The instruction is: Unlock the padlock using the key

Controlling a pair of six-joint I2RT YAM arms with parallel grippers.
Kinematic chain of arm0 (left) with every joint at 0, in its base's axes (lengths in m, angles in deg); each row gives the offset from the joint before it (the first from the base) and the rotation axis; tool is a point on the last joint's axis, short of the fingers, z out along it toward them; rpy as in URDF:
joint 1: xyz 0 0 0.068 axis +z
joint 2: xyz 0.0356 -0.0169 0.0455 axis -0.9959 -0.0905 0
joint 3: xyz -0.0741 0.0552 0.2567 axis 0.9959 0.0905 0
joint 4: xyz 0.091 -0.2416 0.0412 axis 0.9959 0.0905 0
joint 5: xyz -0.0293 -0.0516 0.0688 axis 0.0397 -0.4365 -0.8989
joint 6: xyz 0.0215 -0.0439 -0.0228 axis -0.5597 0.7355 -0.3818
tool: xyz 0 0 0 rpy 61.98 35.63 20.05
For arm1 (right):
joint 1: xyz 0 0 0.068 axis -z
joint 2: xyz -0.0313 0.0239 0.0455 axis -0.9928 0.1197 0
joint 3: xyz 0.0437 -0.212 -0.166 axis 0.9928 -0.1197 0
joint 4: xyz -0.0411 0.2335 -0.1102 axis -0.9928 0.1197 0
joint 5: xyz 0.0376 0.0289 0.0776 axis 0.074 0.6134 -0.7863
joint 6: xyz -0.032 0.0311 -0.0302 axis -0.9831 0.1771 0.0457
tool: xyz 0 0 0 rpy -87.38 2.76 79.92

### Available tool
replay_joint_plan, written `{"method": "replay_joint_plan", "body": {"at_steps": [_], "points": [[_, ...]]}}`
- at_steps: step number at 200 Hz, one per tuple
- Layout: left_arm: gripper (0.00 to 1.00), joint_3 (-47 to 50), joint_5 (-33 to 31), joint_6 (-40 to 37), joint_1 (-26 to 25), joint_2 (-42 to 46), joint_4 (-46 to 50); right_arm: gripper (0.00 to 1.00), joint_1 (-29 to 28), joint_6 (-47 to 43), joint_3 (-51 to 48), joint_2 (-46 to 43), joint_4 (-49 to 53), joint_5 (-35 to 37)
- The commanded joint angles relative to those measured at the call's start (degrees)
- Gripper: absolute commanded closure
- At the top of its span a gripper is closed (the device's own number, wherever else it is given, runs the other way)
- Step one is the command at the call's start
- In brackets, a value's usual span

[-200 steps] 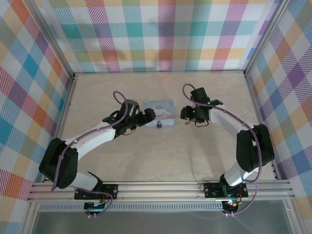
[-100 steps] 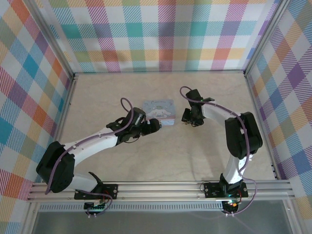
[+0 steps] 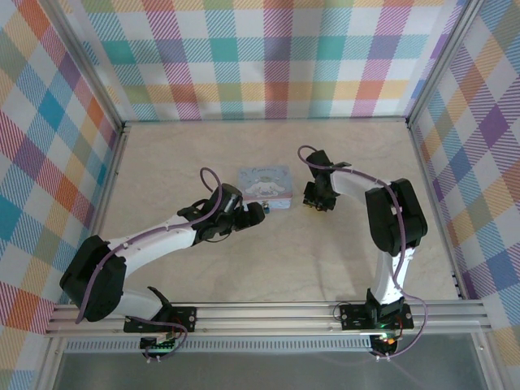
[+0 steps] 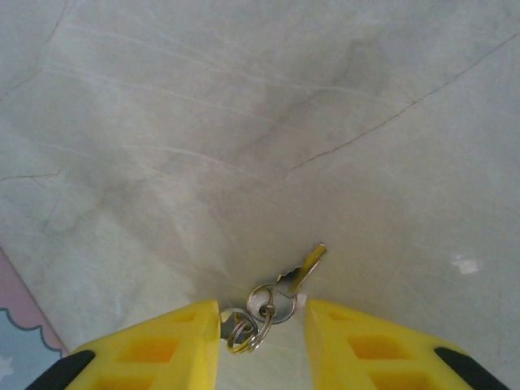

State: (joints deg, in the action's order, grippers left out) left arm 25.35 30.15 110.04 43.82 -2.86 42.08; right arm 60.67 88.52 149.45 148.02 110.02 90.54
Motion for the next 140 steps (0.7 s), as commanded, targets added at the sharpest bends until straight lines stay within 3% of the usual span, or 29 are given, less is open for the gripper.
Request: {"method": "replay_joint_plan", "body": {"at_steps": [1,94,140], "points": [[0.06,1.3,-0.2,1.1,-0.8,0.9,-1.0,0.68,0.2,1.3,1.7,1.8,0.0,0.9],[0.06,2.8,-0.9,2.1,-0.8,2.2,-1.1,0.90,0.3,0.6,-0.8,2.5,-3.0,0.0],[0.06,2.9,-0.9,2.5,-0.8,2.1,-1.4,0.93,0.3,-2.6,-3.3,-2.8,-5.9,-0.1]]}}
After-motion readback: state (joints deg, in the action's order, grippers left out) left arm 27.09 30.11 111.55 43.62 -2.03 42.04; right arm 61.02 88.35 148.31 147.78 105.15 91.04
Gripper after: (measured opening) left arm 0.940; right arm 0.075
